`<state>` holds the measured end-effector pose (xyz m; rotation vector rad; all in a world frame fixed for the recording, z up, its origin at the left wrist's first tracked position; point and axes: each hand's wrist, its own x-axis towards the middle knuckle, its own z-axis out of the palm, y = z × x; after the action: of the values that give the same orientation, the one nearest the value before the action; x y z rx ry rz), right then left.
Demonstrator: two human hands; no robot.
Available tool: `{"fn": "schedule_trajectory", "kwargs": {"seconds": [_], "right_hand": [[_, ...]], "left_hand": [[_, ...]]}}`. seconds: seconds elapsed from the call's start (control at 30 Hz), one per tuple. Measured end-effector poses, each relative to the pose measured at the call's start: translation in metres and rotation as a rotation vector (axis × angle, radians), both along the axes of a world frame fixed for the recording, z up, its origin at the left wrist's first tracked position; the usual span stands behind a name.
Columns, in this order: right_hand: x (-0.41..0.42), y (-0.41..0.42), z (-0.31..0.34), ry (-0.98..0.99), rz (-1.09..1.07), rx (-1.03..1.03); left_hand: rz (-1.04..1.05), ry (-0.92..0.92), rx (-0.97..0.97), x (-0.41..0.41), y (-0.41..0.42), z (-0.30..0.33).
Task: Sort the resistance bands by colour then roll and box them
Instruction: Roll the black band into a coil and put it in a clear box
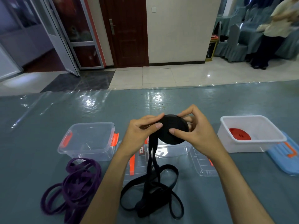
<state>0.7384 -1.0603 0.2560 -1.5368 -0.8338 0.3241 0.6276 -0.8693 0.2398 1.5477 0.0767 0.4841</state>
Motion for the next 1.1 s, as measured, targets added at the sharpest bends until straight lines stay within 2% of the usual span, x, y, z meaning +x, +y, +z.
{"fn": "schedule_trajectory", "kwargs": {"seconds": [0.13,0.23,0.33,0.43,0.5,0.57,0.7,0.8,0.9,1.1], "right_hand": [[-0.001,0.001,0.001,0.001,0.072,-0.024],[0.001,-0.005,0.003,-0.08,0.011,0.007],[0.001,-0.007,-0.003,-0.042,-0.033,0.058],[0.0,-0.008,-0.006,0.039,0.033,0.032],[-0.001,-0.009,-0.004,-0.008,0.092,-0.029],[-0.001,-0.011,0.0,-0.054,0.097,-0.043],[-0.004,-0.013,-0.001,0.054,0.021,0.001],[-0.007,-0.009,-0.008,0.084,0.042,-0.03],[-0.009,-0.009,-0.007,0.021,0.109,-0.059],[-0.007,-0.007,-0.013,-0.012,0.068,-0.045]], "left_hand": [[0.118,-0.029,0.022,0.001,-0.003,0.002],[0.036,0.004,0.035,0.0,-0.002,-0.003],[-0.046,0.022,0.098,-0.002,0.002,-0.001],[0.054,-0.027,0.113,-0.002,0.002,-0.002],[0.112,-0.044,0.081,-0.002,-0.001,-0.005],[0.088,-0.038,0.027,-0.004,-0.004,-0.008],[-0.069,0.042,0.012,-0.008,-0.006,-0.013],[0.002,0.009,0.037,-0.009,-0.006,-0.012],[0.064,0.013,0.01,-0.01,-0.007,-0.015],[-0.055,0.141,0.141,-0.011,0.0,-0.018]]}}
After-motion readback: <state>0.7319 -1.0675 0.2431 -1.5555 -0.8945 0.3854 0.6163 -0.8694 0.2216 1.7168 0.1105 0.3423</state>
